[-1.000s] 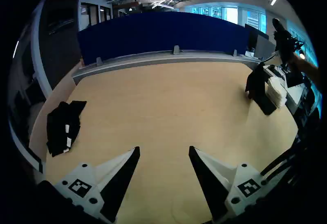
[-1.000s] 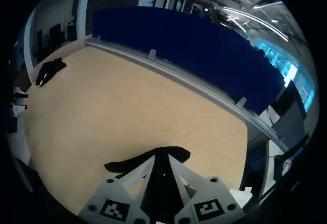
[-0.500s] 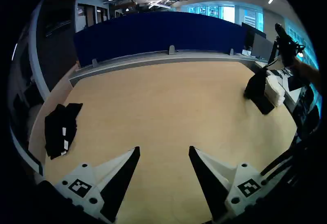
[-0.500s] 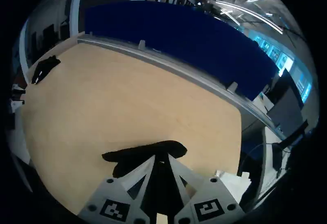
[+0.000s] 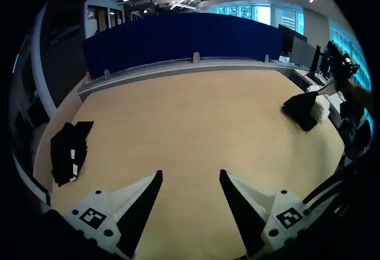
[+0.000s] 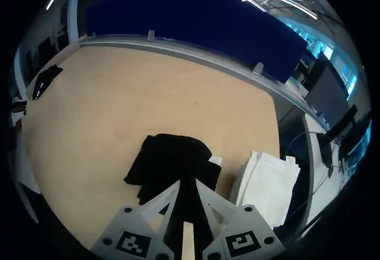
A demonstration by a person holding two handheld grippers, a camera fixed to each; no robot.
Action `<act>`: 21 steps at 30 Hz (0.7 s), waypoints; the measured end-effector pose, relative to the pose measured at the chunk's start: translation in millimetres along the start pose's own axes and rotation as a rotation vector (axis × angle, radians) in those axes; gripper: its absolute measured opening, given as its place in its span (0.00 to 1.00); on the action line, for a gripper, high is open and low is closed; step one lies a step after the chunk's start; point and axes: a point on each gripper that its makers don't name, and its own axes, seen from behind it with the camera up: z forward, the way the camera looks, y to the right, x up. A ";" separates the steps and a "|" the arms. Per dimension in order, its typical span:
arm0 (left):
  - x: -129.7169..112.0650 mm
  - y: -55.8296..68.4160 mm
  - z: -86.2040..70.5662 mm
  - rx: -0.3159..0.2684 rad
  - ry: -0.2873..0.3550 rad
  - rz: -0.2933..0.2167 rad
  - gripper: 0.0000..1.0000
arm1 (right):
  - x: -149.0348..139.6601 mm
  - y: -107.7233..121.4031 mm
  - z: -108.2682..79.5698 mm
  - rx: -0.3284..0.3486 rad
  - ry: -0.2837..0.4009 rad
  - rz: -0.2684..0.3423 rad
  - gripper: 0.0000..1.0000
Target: Fold towel
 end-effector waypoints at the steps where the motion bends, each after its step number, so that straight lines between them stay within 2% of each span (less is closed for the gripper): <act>1: 0.5 0.7 0.0 -0.001 0.000 0.001 0.88 | -2.9 -0.5 -0.6 0.001 0.000 0.006 0.08; 11: 6.5 6.5 -2.0 -0.011 0.003 0.016 0.89 | -35.5 5.4 0.1 -0.029 -0.024 0.023 0.08; 17: 2.6 4.7 -3.9 -0.006 -0.005 0.019 0.88 | -69.3 10.8 7.8 -0.059 -0.075 0.019 0.07; 21: -0.2 3.4 -4.1 -0.002 -0.012 0.021 0.89 | -90.7 12.6 15.5 -0.074 -0.105 0.045 0.07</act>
